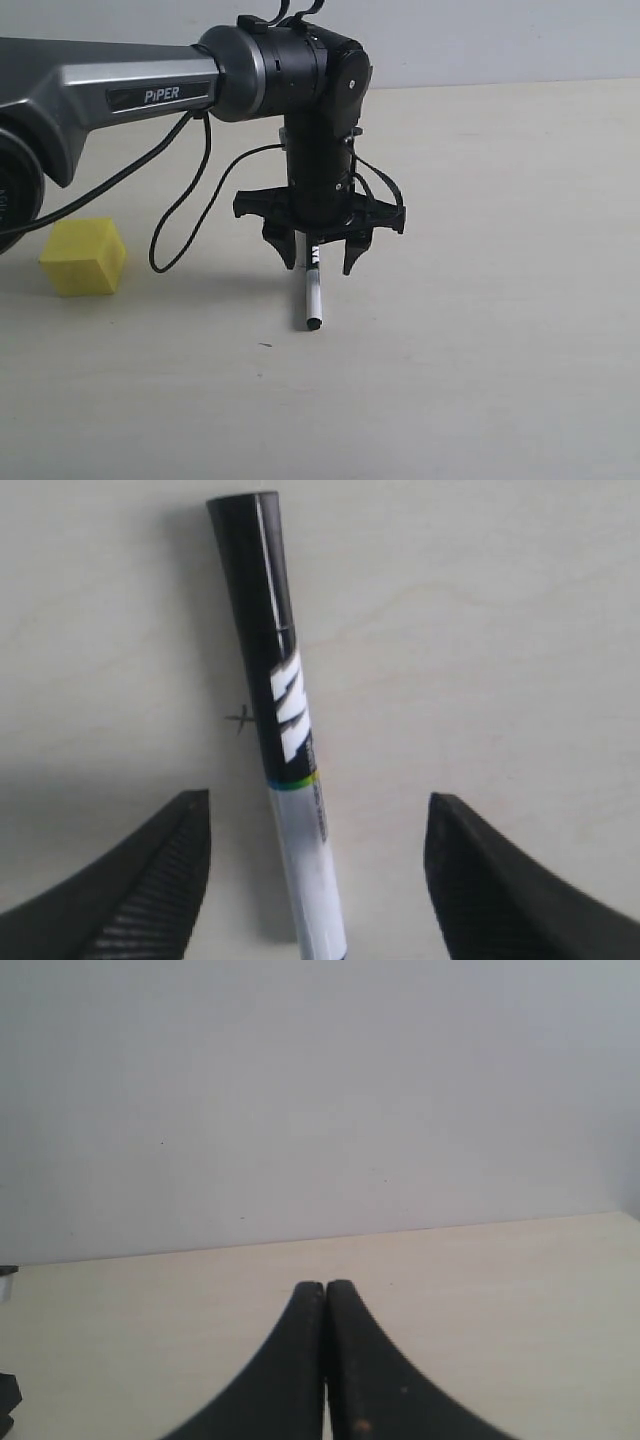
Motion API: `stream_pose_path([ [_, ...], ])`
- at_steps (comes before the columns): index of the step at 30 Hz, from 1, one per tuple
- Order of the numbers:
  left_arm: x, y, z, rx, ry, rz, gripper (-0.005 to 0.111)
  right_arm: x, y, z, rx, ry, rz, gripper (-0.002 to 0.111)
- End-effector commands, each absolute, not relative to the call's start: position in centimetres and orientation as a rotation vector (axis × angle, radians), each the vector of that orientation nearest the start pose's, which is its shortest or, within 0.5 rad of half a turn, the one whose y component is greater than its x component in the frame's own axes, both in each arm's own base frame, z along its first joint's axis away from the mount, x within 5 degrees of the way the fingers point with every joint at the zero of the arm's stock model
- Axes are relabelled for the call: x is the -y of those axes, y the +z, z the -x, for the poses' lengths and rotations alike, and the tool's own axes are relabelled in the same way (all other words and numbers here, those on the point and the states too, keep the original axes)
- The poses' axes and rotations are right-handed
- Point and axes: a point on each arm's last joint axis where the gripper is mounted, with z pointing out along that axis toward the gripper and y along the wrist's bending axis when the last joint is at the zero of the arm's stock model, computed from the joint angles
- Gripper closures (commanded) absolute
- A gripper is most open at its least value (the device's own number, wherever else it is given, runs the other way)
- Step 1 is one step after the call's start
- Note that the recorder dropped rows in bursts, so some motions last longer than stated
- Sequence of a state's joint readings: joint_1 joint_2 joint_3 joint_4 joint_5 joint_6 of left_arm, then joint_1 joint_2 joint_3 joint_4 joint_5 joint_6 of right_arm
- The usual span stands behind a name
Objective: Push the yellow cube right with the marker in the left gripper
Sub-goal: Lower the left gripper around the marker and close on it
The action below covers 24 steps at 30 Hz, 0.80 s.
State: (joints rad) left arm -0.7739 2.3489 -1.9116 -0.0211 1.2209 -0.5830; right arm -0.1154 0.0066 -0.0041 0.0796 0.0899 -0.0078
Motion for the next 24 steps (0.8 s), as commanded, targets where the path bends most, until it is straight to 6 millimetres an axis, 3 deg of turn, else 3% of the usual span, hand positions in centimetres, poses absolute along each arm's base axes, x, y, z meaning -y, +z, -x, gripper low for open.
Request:
stream_pose_path([
  [1,32.91,14.01,-33.24,-3.134,-0.006,-0.319,0.046,0.63,20.53,-5.61,-1.564,-0.035,-0.147,0.108],
  [8,32.43,13.34,-33.15,-3.132,0.058,-0.341,0.046,0.63,20.53,-5.61,-1.564,-0.035,-0.147,0.108],
  [24,32.64,13.34,-32.94,-3.153,0.018,-0.342,0.046,0.63,20.53,-5.61,-1.564,-0.035,-0.147,0.108],
])
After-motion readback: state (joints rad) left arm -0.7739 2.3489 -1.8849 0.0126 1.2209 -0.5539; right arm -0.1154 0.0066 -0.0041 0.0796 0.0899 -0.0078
